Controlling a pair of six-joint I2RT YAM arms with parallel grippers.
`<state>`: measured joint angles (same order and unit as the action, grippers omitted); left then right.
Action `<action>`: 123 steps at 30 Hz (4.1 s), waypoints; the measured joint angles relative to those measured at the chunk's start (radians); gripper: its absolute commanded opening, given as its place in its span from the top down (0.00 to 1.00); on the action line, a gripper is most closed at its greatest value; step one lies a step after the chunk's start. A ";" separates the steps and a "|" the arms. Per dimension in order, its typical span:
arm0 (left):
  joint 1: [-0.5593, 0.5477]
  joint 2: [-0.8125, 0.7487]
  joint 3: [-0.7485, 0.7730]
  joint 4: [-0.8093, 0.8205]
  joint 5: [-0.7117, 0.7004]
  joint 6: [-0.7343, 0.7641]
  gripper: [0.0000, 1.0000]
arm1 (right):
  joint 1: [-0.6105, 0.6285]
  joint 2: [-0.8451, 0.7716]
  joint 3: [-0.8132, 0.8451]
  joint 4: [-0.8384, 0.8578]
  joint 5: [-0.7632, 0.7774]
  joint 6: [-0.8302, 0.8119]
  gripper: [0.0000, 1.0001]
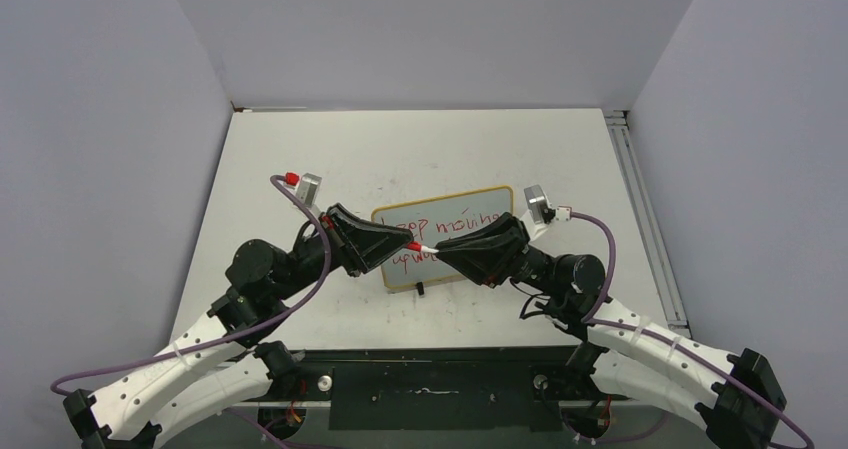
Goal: Write a sentence on the whiteboard
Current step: Place the whiteboard marker at the center of the board, then reset both arms
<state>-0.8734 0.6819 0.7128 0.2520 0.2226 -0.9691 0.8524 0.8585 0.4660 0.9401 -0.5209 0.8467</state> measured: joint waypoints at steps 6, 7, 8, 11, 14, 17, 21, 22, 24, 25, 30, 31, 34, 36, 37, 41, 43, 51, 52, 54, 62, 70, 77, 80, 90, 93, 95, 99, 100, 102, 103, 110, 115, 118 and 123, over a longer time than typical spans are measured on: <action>0.001 0.000 -0.011 0.051 -0.002 -0.016 1.00 | 0.000 0.022 0.014 0.032 -0.005 0.001 0.95; 0.001 0.000 -0.013 0.057 -0.003 -0.018 1.00 | 0.000 0.024 0.016 0.034 -0.007 0.001 0.95; 0.001 0.000 -0.013 0.061 -0.003 -0.018 1.00 | 0.000 0.026 0.018 0.037 -0.007 0.002 0.95; -0.002 0.001 -0.016 0.072 -0.005 -0.018 1.00 | 0.000 0.029 0.019 0.045 -0.009 0.002 0.95; -0.014 0.006 -0.017 0.082 -0.014 -0.018 1.00 | 0.000 0.029 0.019 0.048 -0.011 0.003 0.95; -0.034 0.010 -0.017 0.094 -0.037 -0.016 1.00 | 0.000 0.029 0.022 0.057 -0.012 0.003 0.95; -0.066 0.010 -0.017 0.106 -0.078 -0.013 1.00 | 0.000 0.029 0.025 0.069 -0.015 0.003 0.95; -0.076 0.010 -0.017 0.112 -0.090 -0.011 1.00 | 0.000 0.029 0.026 0.072 -0.016 0.003 0.95; -0.091 0.010 -0.017 0.120 -0.107 -0.007 1.00 | 0.000 0.028 0.028 0.079 -0.018 0.003 0.95; -0.097 0.010 -0.017 0.122 -0.114 -0.005 1.00 | 0.000 0.028 0.028 0.081 -0.018 0.003 0.95; -0.103 0.010 -0.014 0.110 -0.130 0.019 0.86 | 0.000 0.018 0.028 0.064 -0.016 -0.005 0.95; -0.103 0.008 -0.011 0.094 -0.135 0.031 0.77 | 0.000 0.010 0.029 0.047 -0.012 -0.011 0.95; -0.084 0.008 0.025 -0.013 -0.122 0.077 0.47 | 0.000 -0.025 0.048 -0.053 0.015 -0.048 0.95; -0.061 0.014 0.051 -0.128 -0.086 0.124 0.31 | 0.005 -0.055 0.080 -0.179 0.062 -0.095 0.95; -0.043 0.019 0.065 -0.185 -0.079 0.147 0.23 | 0.005 -0.079 0.094 -0.241 0.089 -0.118 0.95; 0.056 0.051 0.140 -0.376 -0.064 0.241 0.04 | 0.006 -0.201 0.157 -0.508 0.244 -0.213 0.95; 0.104 0.066 0.183 -0.446 -0.057 0.286 0.04 | 0.006 -0.249 0.198 -0.635 0.338 -0.257 0.95; 0.295 0.100 0.283 -0.613 -0.055 0.466 0.04 | 0.006 -0.294 0.393 -1.091 0.841 -0.357 0.95; 0.340 0.102 0.280 -0.629 -0.063 0.481 0.04 | 0.006 -0.283 0.415 -1.156 0.921 -0.362 0.95; 0.405 0.098 0.257 -0.643 -0.086 0.504 0.04 | 0.006 -0.256 0.440 -1.244 1.041 -0.366 0.95; 0.531 0.046 0.115 -0.698 -0.215 0.576 0.04 | -0.029 -0.167 0.410 -1.431 1.300 -0.362 0.94; 0.535 0.010 0.029 -0.701 -0.283 0.619 0.04 | -0.364 -0.106 0.249 -1.382 1.095 -0.368 0.95; 0.536 0.007 0.026 -0.700 -0.304 0.659 0.04 | -0.578 -0.053 0.075 -1.256 0.865 -0.363 0.94; 0.537 0.008 0.026 -0.700 -0.304 0.668 0.04 | -0.581 -0.046 0.023 -1.205 0.832 -0.353 0.93; 0.544 0.013 0.023 -0.699 -0.299 0.674 0.04 | -0.586 0.001 -0.091 -1.106 0.797 -0.267 0.91; 0.550 0.004 0.017 -0.700 -0.298 0.674 0.04 | -0.592 0.047 -0.091 -1.097 0.782 -0.234 0.86; 0.554 0.002 0.016 -0.700 -0.297 0.674 0.04 | -0.600 0.072 -0.091 -1.094 0.777 -0.210 0.86; 0.560 -0.003 0.016 -0.700 -0.297 0.673 0.04 | -0.639 0.105 -0.090 -1.082 0.762 -0.178 0.77; 0.561 -0.006 0.016 -0.700 -0.298 0.673 0.04 | -0.652 0.106 -0.090 -1.083 0.756 -0.174 0.72; 0.561 -0.011 0.015 -0.700 -0.297 0.673 0.04 | -0.673 0.106 -0.091 -1.091 0.743 -0.164 0.63; 0.561 -0.012 0.015 -0.700 -0.297 0.671 0.04 | -0.681 0.106 -0.092 -1.096 0.737 -0.161 0.59; 0.563 -0.011 0.015 -0.700 -0.296 0.661 0.04 | -0.696 0.073 -0.097 -1.141 0.715 -0.161 0.37; 0.571 -0.011 0.015 -0.700 -0.300 0.657 0.04 | -0.696 0.045 -0.056 -1.194 0.708 -0.205 0.22; 0.574 -0.013 0.015 -0.699 -0.315 0.657 0.04 | -0.696 0.013 -0.005 -1.215 0.696 -0.262 0.19; 0.574 -0.026 0.018 -0.699 -0.358 0.653 0.04 | -0.696 -0.093 0.079 -1.242 0.677 -0.370 0.14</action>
<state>-0.2993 0.6556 0.7303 -0.4473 -0.1352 -0.3164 0.1566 0.7650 0.5449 -0.3023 0.1558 0.4767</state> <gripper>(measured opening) 0.963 0.831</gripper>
